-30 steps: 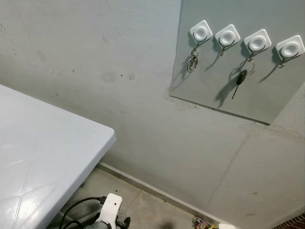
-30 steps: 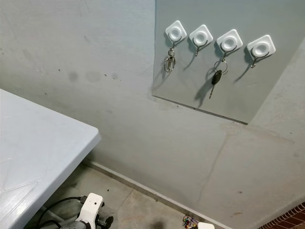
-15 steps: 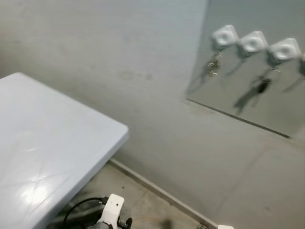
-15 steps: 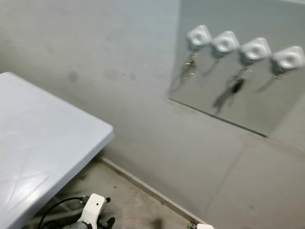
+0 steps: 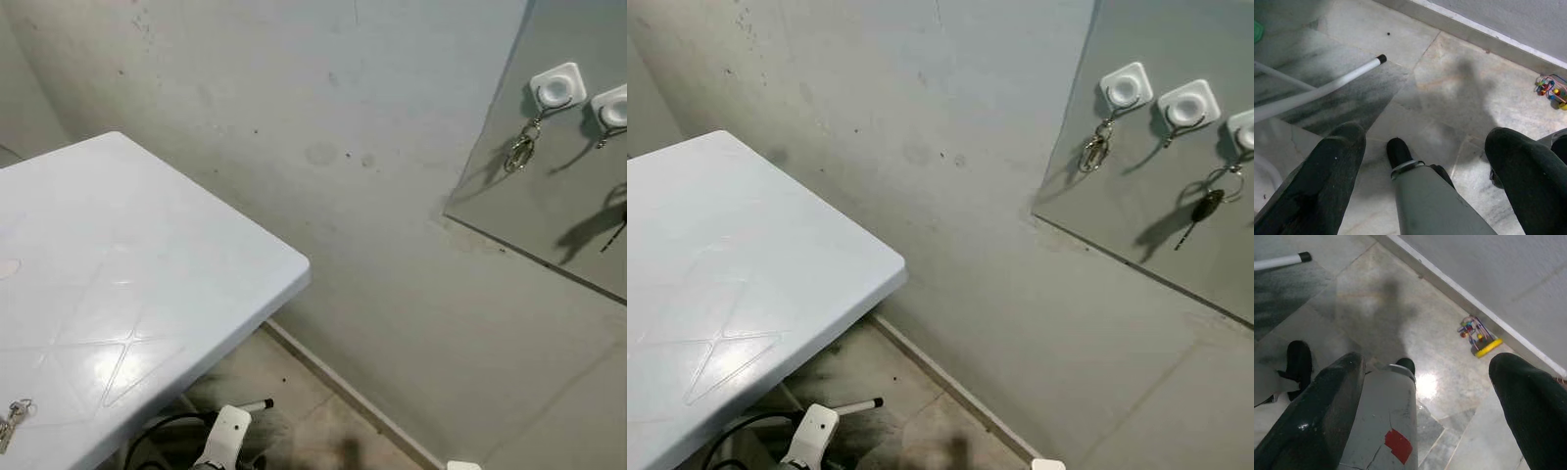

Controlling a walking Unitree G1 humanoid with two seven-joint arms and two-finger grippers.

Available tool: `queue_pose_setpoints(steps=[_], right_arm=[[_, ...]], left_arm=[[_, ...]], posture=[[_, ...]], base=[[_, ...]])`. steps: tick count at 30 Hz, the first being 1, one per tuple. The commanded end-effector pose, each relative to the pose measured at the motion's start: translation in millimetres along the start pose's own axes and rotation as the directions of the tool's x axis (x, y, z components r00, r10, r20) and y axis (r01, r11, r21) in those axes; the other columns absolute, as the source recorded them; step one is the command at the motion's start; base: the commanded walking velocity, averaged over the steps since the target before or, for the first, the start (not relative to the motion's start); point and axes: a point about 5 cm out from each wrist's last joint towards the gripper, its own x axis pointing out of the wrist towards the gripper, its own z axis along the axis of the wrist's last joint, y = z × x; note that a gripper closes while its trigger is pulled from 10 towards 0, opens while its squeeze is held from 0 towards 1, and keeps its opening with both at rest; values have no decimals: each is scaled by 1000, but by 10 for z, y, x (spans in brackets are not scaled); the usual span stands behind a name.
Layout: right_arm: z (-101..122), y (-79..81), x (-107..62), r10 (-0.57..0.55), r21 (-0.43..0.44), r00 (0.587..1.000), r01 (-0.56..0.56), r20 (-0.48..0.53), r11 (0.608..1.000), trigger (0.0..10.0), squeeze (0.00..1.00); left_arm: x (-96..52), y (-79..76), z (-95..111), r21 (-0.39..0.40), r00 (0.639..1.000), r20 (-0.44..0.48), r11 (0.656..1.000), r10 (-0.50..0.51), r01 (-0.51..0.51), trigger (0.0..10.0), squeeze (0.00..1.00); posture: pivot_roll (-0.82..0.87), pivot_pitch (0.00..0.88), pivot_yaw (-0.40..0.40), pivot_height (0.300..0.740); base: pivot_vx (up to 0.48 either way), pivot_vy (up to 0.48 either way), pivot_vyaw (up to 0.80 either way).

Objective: Hang keys on a hook

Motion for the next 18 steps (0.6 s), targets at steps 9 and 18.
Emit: queue_pose_setpoints(steps=[9,18], right_arm=[[-65,62,-6,22,-5,999,-23,-36,1000,10000,0],[-31,68,5,30,-4,999,-30,-32,1000,10000,0]], left_arm=[[0,7,-9,-4,1000,-11,1000,7,-7,10000,0],[2,14,5,-36,1000,-4,999,16,-16,10000,0]], posture=[[-62,0,-19,736],[-57,0,-19,736]], base=[[0,0,800],[0,0,800]])
